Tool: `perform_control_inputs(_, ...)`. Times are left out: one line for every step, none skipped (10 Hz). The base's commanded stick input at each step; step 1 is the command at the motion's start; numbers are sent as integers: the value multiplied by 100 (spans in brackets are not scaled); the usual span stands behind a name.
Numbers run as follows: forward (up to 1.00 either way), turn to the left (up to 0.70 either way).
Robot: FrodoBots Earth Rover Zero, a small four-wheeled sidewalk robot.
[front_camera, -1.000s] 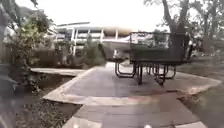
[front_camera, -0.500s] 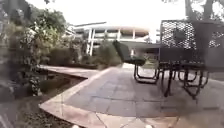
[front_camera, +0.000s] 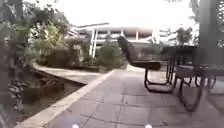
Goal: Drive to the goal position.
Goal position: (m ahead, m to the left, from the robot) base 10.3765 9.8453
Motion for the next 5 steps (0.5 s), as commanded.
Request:
perform_control_inputs(100,28)
perform_control_inputs(100,39)
perform_control_inputs(100,40)
perform_control_inputs(100,40)
perform_control_inputs(100,40)
